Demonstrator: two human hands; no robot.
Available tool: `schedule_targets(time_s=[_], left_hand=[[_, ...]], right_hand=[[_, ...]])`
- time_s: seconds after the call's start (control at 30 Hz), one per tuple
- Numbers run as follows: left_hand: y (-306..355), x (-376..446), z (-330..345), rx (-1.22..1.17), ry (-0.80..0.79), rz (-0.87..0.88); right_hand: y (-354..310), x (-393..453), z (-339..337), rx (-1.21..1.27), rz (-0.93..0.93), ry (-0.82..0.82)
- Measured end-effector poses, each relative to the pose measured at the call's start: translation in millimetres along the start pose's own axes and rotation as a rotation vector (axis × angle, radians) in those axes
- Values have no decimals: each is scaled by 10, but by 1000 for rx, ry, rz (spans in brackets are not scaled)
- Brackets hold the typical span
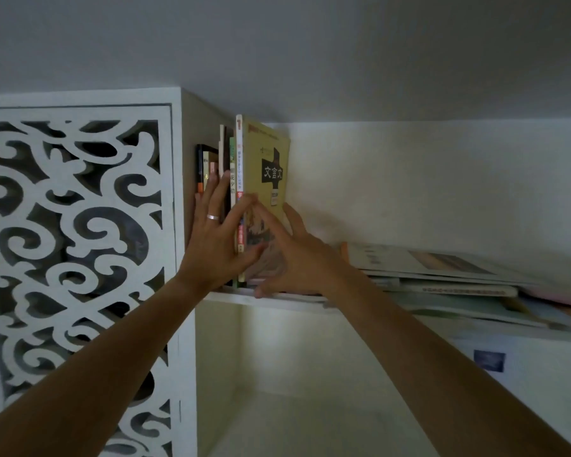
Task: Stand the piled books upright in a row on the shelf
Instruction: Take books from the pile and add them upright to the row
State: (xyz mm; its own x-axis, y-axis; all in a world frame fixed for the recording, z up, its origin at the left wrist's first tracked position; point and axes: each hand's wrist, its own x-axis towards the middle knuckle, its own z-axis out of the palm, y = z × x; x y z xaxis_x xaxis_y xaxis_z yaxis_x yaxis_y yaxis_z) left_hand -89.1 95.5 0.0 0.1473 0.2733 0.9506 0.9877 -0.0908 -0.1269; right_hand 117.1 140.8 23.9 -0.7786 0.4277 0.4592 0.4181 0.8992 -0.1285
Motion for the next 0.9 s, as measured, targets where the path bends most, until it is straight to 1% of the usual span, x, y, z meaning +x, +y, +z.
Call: schedule_targets(time_s=[0.1, 0.17, 0.27, 0.37, 0.43, 0.5, 0.6, 0.7, 0.83, 0.9], left_hand=[[32, 4, -19, -19, -5, -6], [54, 4, -31, -14, 4, -27], [155, -20, -17, -12, 33, -83], [314, -43, -22, 4, 33, -181], [383, -54, -17, 17, 23, -239], [422, -64, -4, 30, 11, -282], [447, -81, -6, 54, 9, -307], [492, -96, -3, 84, 25, -312], [529, -104, 37, 76, 22, -350], [537, -106, 50, 53, 21, -359]], right_hand=[[204, -305, -266, -81, 30, 28], [406, -498, -478, -183, 88, 19], [760, -847, -828, -310, 259, -114], [1046, -1157, -1085, -279, 386, -277], [1166, -1272, -1157, -200, 418, -300], [1229, -1329, -1169, -138, 385, -229], [1229, -1352, -1139, -120, 287, -140], [1241, -1313, -1058, -141, 213, -113], [1282, -1290, -1054, 25, 187, -62], [1293, -1283, -1077, 55, 194, -54]])
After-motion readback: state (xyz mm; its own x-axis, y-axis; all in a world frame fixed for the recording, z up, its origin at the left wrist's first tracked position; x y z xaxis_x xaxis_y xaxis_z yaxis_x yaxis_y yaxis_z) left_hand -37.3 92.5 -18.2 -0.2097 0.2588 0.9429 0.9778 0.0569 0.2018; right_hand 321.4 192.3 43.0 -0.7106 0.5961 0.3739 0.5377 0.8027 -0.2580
